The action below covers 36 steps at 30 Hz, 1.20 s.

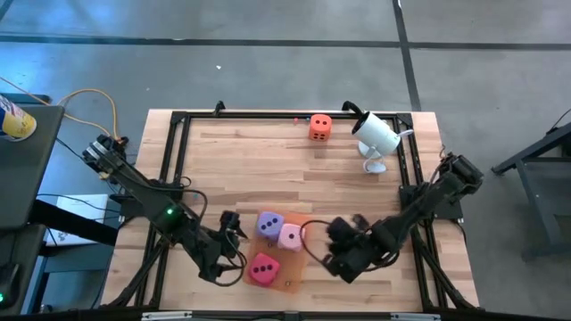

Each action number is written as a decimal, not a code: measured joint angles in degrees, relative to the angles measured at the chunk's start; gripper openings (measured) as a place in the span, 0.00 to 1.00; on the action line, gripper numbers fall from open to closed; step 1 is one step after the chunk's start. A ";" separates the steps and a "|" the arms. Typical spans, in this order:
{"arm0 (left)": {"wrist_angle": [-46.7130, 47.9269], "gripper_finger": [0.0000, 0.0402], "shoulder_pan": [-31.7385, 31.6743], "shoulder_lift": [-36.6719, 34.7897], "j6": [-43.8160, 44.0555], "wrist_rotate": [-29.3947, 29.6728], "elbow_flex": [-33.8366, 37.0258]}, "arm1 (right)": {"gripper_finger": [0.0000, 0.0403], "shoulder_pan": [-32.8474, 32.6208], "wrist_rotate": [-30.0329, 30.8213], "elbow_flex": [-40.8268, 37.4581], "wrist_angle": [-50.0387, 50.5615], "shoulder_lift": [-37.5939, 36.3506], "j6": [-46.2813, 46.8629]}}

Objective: Pick & Place Dice
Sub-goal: Put the small light green dice into the orange bin

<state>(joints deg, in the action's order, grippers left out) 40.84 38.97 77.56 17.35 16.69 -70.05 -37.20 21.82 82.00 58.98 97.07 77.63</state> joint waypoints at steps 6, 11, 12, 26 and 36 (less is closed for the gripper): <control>0.30 1.00 0.21 0.02 -2.47 0.03 0.03 | 0.39 -2.61 -14.63 -0.02 15.48 -0.01 15.85; 3.97 1.00 -0.55 0.02 -6.62 -6.40 0.16 | 0.41 -3.32 -18.25 -0.02 23.96 -0.01 23.24; 4.86 1.00 -1.47 0.02 -7.72 -8.82 0.18 | 0.41 -3.55 -19.10 -0.02 25.38 -0.01 24.20; 3.16 1.00 -17.75 -12.99 -14.71 -18.96 11.46 | 0.39 -4.39 -24.67 -4.29 25.75 -0.03 27.83; -16.57 1.00 -24.24 -25.11 -6.28 -20.21 28.22 | 0.39 -4.43 -26.08 -16.03 14.14 -0.03 28.89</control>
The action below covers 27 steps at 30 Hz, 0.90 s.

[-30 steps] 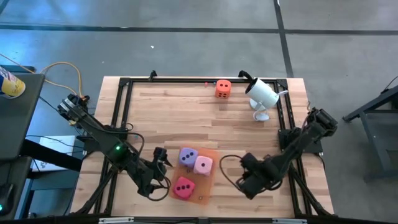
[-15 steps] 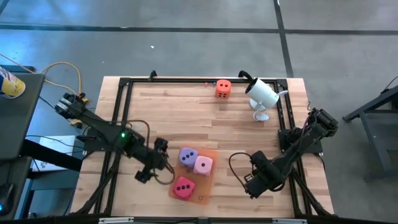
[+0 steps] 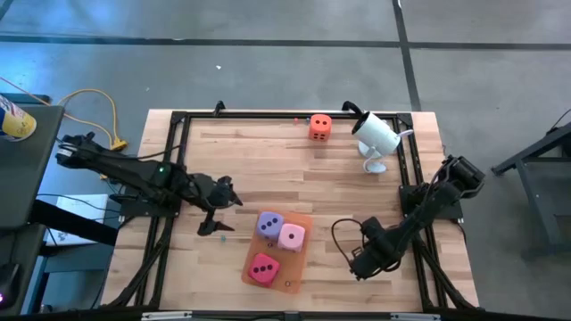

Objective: Pick & Place Dice
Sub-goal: Put the small light green dice into the orange bin

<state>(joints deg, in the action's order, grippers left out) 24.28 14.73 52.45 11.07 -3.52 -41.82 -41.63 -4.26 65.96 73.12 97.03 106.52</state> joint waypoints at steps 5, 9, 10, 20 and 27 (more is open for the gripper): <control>-2.05 1.00 0.30 -0.16 3.17 0.01 3.45 | 0.39 -0.02 -1.23 -4.87 -0.21 -1.02 3.35; -2.65 1.00 1.98 0.00 6.21 0.42 5.83 | 0.39 0.00 -2.23 -8.54 -0.87 -2.86 5.25; -3.60 1.00 2.53 0.00 6.70 0.64 6.49 | 0.39 -0.02 -2.86 -9.60 -0.79 -3.46 6.01; -18.31 1.00 4.67 0.00 9.26 0.82 9.14 | 0.39 -0.17 -1.86 -20.66 -7.94 -10.71 12.15; -20.31 1.00 4.65 1.68 14.12 0.82 9.16 | 0.39 -0.13 -0.67 -24.61 -10.07 -11.17 15.42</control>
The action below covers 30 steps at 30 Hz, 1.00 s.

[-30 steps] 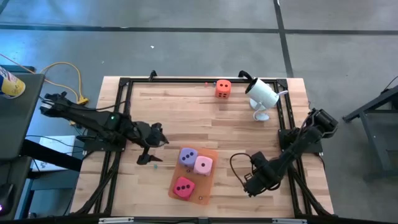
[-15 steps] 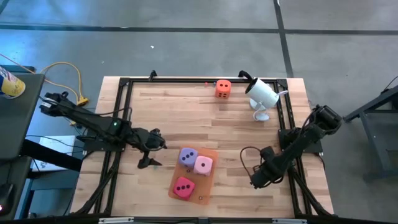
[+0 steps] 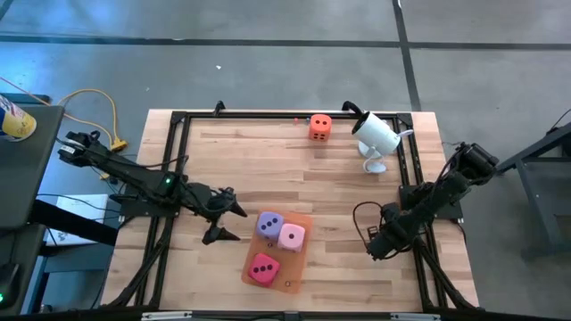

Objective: Pick & Place Dice
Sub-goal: Put the small light green dice into the orange bin

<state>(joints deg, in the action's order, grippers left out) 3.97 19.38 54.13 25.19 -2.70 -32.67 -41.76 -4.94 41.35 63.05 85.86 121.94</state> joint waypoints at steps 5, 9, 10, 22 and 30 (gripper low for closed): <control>-0.62 1.00 -0.41 1.64 0.13 0.28 0.00 | 0.39 0.00 -1.46 -2.37 -1.42 0.00 1.32; -1.11 1.00 -0.57 3.03 -0.15 1.57 0.00 | 0.39 0.01 -1.71 -4.03 -3.76 -0.08 1.39; -1.10 1.00 -0.57 3.45 -0.55 1.55 0.00 | 0.39 0.02 -1.41 -4.27 -4.34 -0.14 1.36; -1.50 1.00 -0.57 6.58 -1.13 1.51 0.00 | 0.24 0.02 -1.30 -4.68 -8.07 -0.07 -0.57; -1.52 1.00 -0.17 6.56 -0.87 1.50 0.00 | 0.07 0.00 -1.46 -4.69 -7.74 -0.04 -1.78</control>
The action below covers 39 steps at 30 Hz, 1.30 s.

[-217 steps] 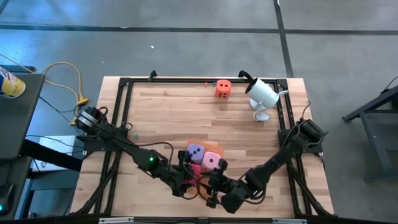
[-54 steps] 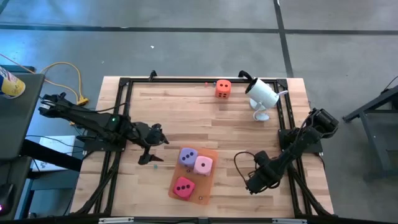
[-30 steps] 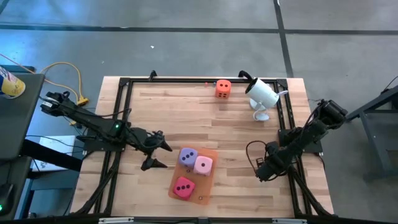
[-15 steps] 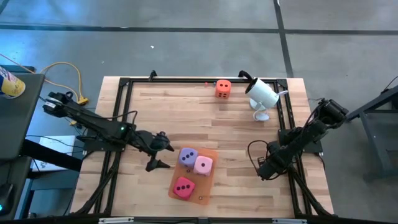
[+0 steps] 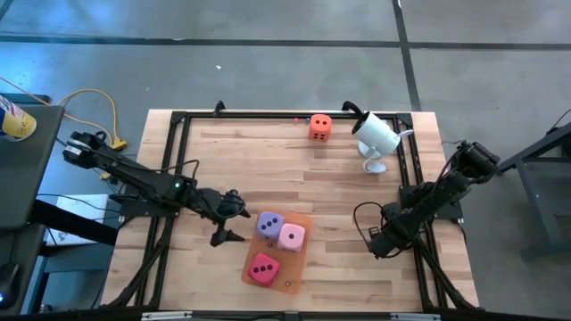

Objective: Pick & Place Dice
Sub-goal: Put the small light green dice into the orange bin

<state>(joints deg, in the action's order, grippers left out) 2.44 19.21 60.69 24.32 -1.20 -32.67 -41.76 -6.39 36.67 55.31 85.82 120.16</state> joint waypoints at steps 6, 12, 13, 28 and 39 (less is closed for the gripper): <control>0.02 1.00 1.09 0.00 0.06 -0.02 0.00 | 0.07 0.00 0.17 0.26 0.53 0.04 -0.52; 0.02 1.00 1.76 0.00 0.15 -0.04 0.00 | 0.06 0.00 5.66 5.81 2.53 0.29 -2.99; 0.02 1.00 1.80 0.00 0.15 -0.04 0.00 | 0.06 0.00 7.60 7.33 2.90 0.28 -3.53; -0.34 1.00 1.78 -0.02 0.14 -0.06 0.00 | 0.06 4.04 37.06 31.29 -26.99 3.42 -59.68; -5.02 1.00 1.80 -0.04 0.13 -0.06 -0.02 | 0.06 16.69 27.66 34.64 -28.03 12.95 -70.94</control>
<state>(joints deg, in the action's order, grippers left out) -2.58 21.02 60.64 24.45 -1.26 -32.69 -25.06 21.27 71.31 27.28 98.77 49.22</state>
